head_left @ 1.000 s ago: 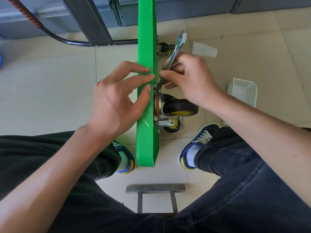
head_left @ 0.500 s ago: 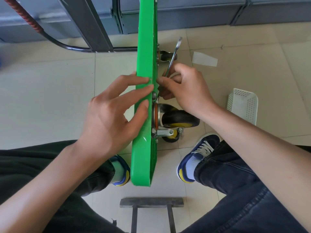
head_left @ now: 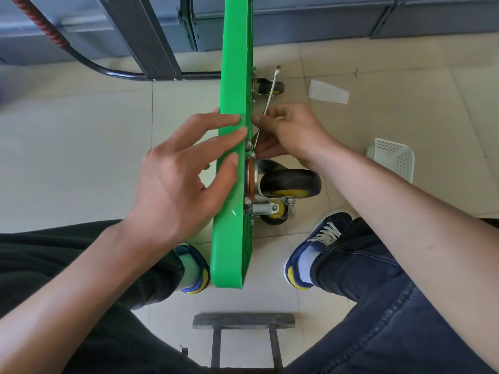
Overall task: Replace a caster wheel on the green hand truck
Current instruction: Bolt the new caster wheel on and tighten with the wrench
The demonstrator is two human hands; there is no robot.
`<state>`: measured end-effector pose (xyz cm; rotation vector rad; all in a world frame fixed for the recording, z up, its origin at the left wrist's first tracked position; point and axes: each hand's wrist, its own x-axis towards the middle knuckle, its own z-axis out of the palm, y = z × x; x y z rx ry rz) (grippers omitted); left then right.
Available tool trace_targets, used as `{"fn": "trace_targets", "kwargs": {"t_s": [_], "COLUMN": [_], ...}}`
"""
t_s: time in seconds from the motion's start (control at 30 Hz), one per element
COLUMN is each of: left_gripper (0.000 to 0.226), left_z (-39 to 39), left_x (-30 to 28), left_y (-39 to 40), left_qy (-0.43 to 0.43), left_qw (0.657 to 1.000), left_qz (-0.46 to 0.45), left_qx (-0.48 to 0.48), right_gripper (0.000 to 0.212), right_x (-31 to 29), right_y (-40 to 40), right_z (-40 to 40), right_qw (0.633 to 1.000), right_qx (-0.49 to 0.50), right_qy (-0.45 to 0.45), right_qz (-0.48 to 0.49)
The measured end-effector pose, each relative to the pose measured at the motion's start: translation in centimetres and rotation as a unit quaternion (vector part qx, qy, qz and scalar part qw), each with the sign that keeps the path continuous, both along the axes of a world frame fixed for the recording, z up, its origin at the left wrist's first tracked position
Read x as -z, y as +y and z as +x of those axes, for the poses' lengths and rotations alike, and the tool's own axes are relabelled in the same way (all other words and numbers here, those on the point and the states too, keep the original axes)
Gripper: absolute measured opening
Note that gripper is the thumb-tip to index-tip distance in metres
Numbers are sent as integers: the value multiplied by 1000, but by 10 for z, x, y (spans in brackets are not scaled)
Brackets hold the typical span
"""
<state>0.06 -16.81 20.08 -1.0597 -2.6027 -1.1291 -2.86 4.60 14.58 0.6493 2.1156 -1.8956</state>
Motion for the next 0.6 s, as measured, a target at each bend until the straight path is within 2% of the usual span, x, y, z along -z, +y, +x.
{"fn": "trace_targets", "kwargs": {"t_s": [0.13, 0.43, 0.53, 0.6], "left_gripper": [28, 28, 28, 28], "left_z": [0, -1, -1, -2], "left_x": [0, 0, 0, -1], "left_y": [0, -2, -2, -1], "left_qy": [2, 1, 3, -1], "left_qw": [1000, 1000, 1000, 1000], "left_qz": [-1, -1, -4, -4], "left_qx": [0, 9, 7, 9], "right_gripper": [28, 25, 25, 22], "right_x": [4, 11, 11, 6], "right_y": [-1, 3, 5, 6], "right_z": [-5, -7, -6, -2], "right_qw": [997, 974, 968, 974], "right_qx": [9, 14, 1, 8], "right_qy": [-66, -213, -233, -213], "right_qz": [-26, -80, -89, -78]}}
